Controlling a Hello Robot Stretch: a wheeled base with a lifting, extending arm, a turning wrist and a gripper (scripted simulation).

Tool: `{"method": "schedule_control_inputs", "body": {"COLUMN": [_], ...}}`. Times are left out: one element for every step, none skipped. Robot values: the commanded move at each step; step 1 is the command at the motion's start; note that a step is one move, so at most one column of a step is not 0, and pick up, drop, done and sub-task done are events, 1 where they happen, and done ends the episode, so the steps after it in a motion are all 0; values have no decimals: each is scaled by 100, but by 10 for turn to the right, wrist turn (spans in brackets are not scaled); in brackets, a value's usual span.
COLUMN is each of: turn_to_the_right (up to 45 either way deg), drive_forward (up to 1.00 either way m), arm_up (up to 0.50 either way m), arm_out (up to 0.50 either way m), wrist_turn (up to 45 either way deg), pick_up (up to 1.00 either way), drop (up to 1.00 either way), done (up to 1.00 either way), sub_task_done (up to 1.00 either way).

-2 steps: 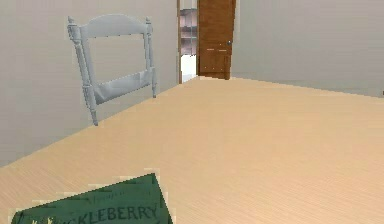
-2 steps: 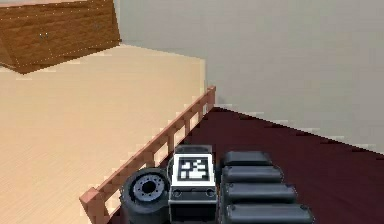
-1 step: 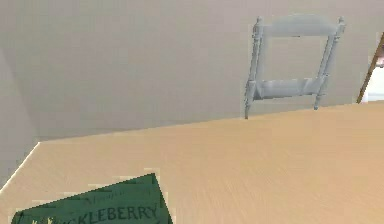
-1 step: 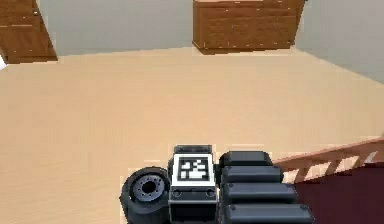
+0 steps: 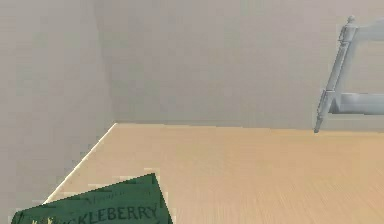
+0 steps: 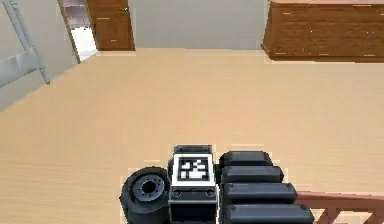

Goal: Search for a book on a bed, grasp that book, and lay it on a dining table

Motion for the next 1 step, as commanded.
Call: {"method": "schedule_control_inputs", "body": {"turn_to_the_right": [0], "drive_forward": [30], "arm_up": [0], "arm_out": [0], "wrist_turn": [0], "pick_up": [0], "drop": [0], "done": [0], "sub_task_done": [0]}}
